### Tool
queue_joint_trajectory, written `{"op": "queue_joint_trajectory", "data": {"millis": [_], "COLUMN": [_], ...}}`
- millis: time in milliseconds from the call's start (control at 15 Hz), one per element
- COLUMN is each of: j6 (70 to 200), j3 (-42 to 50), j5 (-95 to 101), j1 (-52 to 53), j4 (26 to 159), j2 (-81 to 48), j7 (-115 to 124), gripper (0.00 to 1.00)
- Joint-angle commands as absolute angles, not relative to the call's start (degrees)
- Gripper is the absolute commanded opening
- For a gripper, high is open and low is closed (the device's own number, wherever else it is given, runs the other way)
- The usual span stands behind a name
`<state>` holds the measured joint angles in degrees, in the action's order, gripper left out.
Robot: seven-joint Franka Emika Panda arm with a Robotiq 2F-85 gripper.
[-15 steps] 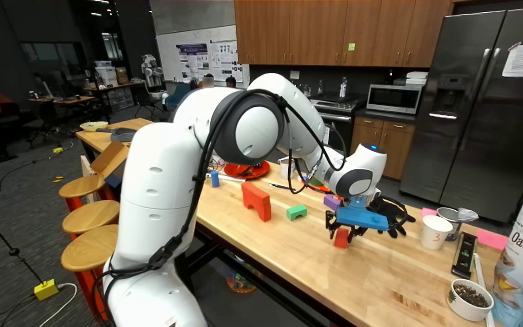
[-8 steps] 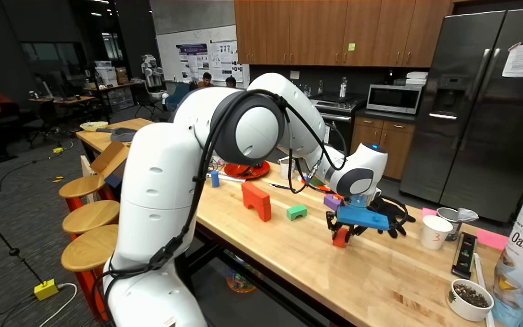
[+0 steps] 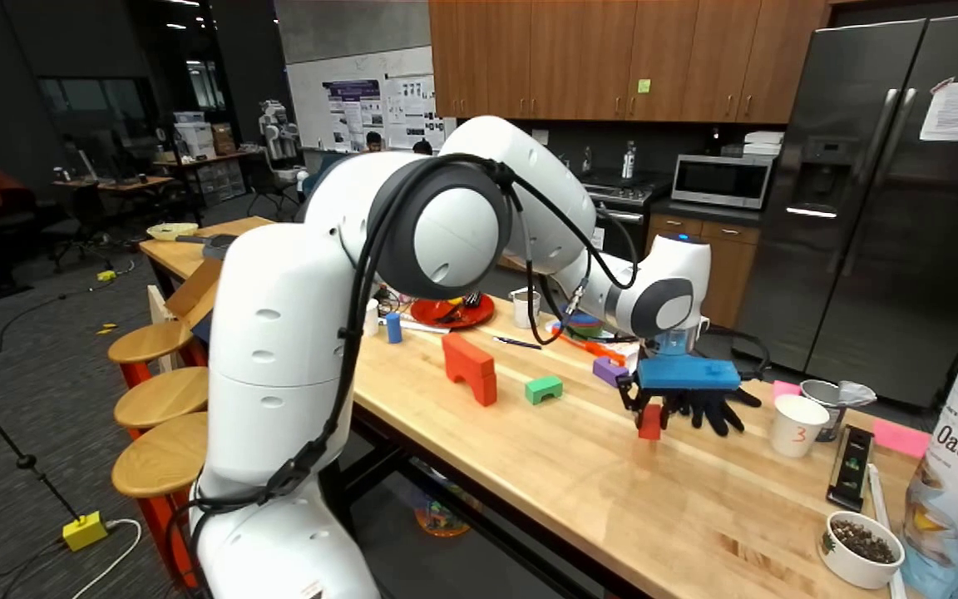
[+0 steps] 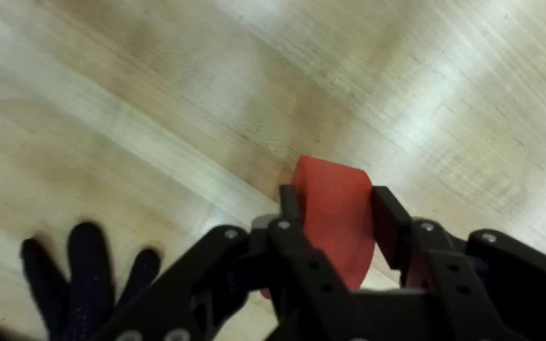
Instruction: Put the right orange block on the left orange block
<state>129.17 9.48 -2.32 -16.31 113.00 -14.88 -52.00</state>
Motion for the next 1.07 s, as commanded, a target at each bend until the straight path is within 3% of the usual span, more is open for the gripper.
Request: {"op": "queue_joint_trajectory", "data": {"millis": [0,1000], "j6": [129.6,130.2], "j3": [10.8,10.3], "j5": [6.7,17.6], "j1": [-15.2,-12.6], "j4": [115.5,130.0], "j2": [-7.3,18.0], "j7": [-50.4,-45.1], "gripper": [0.16,0.16]}}
